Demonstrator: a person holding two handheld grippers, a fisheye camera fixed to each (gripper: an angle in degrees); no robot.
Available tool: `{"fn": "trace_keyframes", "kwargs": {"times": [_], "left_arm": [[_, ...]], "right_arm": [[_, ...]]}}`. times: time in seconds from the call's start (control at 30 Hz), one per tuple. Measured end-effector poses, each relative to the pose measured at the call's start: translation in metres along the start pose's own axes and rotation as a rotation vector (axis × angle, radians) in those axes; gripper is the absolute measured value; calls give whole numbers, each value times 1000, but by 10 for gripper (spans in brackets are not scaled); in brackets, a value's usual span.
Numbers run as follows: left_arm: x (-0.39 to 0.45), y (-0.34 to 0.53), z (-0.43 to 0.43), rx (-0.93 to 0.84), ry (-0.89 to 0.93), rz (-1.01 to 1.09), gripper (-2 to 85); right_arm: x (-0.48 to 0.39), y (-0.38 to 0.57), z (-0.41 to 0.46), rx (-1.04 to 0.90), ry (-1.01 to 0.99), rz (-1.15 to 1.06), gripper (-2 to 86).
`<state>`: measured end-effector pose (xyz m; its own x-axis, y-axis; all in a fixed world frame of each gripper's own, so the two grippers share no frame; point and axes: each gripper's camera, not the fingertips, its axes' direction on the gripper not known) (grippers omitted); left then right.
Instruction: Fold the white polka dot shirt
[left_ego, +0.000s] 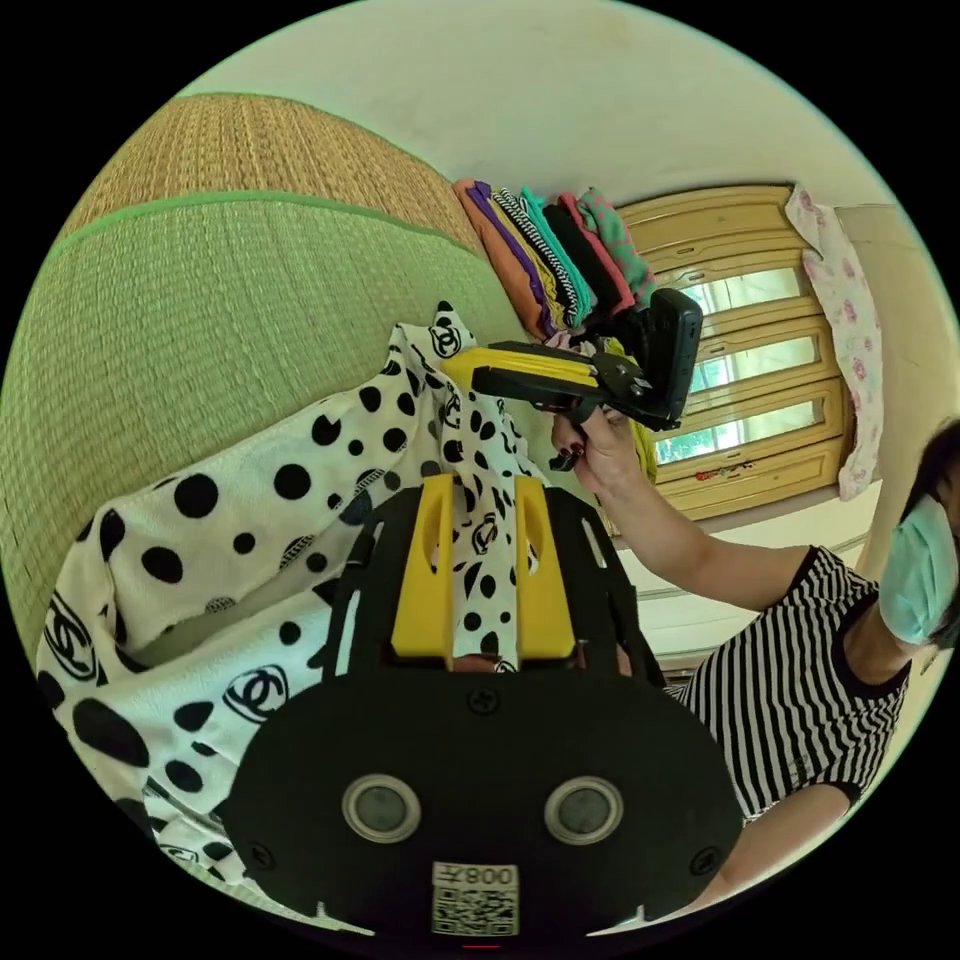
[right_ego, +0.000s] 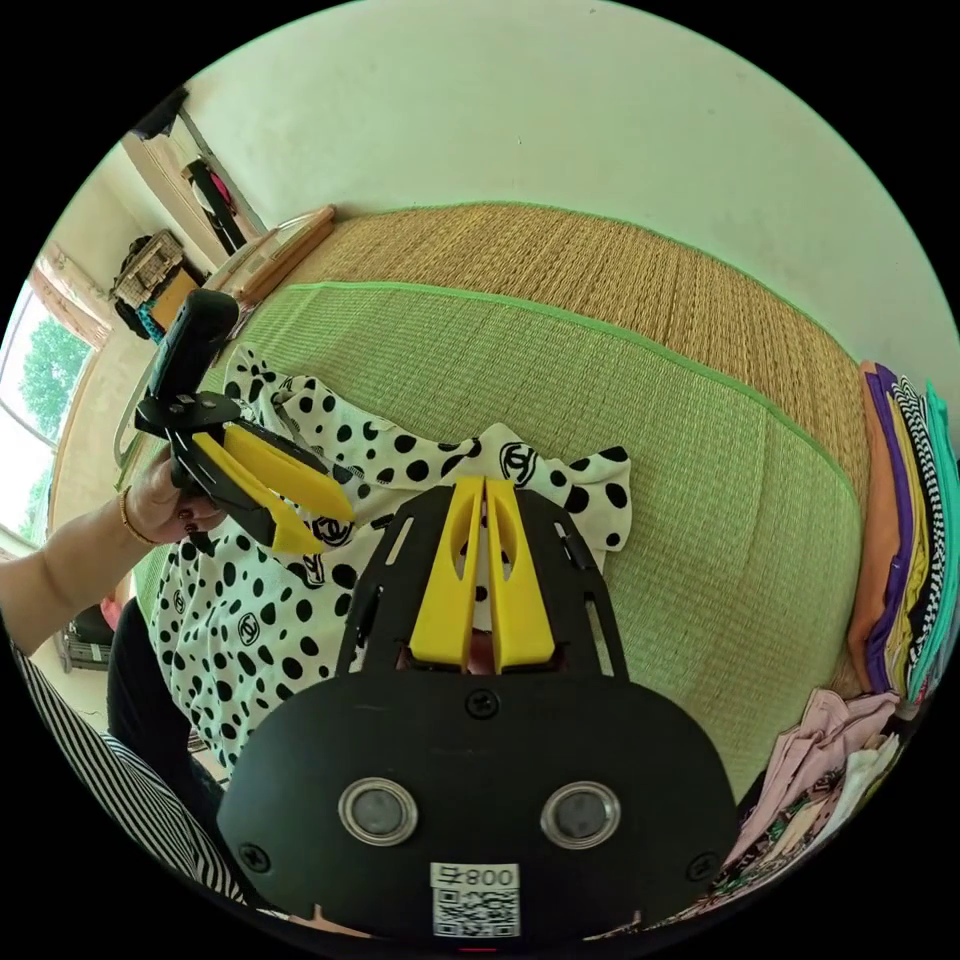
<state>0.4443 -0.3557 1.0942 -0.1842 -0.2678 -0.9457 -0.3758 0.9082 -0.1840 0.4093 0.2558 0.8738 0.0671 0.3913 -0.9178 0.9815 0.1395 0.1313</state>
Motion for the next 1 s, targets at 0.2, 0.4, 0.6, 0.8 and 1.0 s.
{"fn": "trace_keyframes", "kwargs": {"times": [0.2, 0.4, 0.6, 0.8, 1.0], "left_arm": [[61, 2, 1, -42, -296, 170, 105], [70, -4, 16, -118, -283, 134, 32], [48, 9, 0, -78, 72, -22, 31], [78, 36, -38, -20, -6, 1, 92], [129, 87, -104, 31, -286, 63, 97]], "right_arm": [[-23, 16, -27, 30, -4, -74, 1], [-31, 19, -20, 9, -64, -74, -3], [-47, 13, 4, -21, -27, -107, -4], [-56, 7, 14, -45, 8, -129, -4], [-74, 19, -18, 17, -2, -223, -2]]}}
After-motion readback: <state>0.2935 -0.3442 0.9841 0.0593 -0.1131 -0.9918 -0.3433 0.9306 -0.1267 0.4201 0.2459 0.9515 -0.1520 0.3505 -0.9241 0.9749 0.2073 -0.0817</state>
